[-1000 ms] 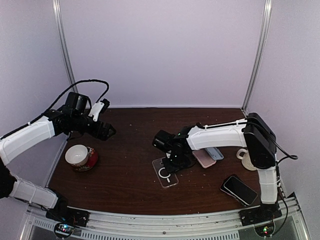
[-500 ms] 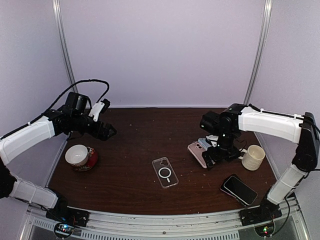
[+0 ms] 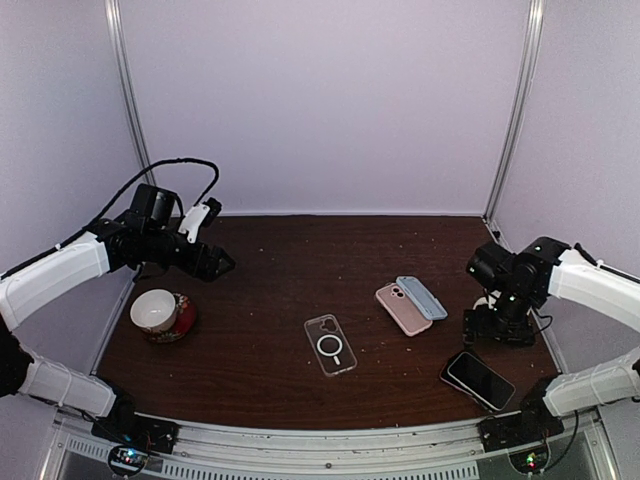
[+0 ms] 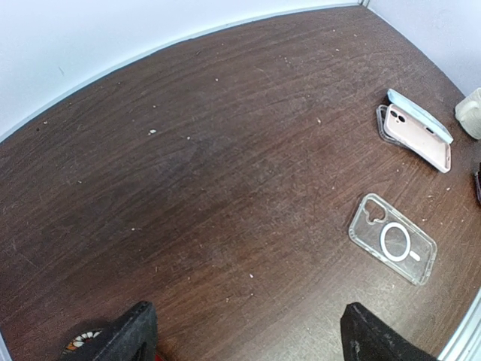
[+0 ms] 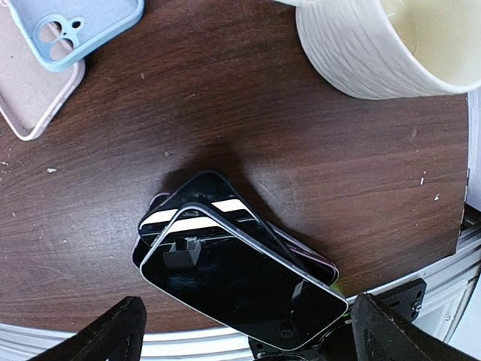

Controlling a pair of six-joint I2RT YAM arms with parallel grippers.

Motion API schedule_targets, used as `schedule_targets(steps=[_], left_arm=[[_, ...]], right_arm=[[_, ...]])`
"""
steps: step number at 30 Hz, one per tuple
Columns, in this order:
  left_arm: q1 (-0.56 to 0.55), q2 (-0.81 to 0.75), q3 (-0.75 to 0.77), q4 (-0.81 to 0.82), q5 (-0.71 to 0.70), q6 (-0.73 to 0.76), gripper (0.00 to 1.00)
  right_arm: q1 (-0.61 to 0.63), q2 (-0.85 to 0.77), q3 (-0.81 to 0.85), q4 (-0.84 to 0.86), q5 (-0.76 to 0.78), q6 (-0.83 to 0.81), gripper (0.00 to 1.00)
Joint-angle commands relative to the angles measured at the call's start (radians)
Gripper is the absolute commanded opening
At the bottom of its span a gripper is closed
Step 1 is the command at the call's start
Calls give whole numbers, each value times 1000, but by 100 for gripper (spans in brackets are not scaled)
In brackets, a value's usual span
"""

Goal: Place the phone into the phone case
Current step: Move the phone case to the center of the board, then pick up the phone.

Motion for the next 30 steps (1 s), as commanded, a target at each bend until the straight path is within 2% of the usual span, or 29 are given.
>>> schedule_targets(steps=[1,5,10,15,17,22,26,30], left_arm=[[0,6,5,23,47,-6,86],[-6,15,8,25,73,-5,86],[-6,17,8,25,73,-2,86],[-7,21,8,26,78,6,86],[-7,17,7,26,78,12,86],[-7,7,-1,33,79,24,87],[-6,16,0,38,102,24,87],[-7,17,-1,40,121,24,87]], right_arm=[[-26,36,-10,60,-10,-32,99],[-26,125,-7,88,-135,-148,99],[1,160,8,109,-226,-291,99],[69,272,197,37,-129,-418,99],[104,311,223,6,-83,-430,99],[164,368,138,-29,-33,-369,99],[229,369,136,-37,15,-356,99],[241,410,96,-10,-4,-361,99]])
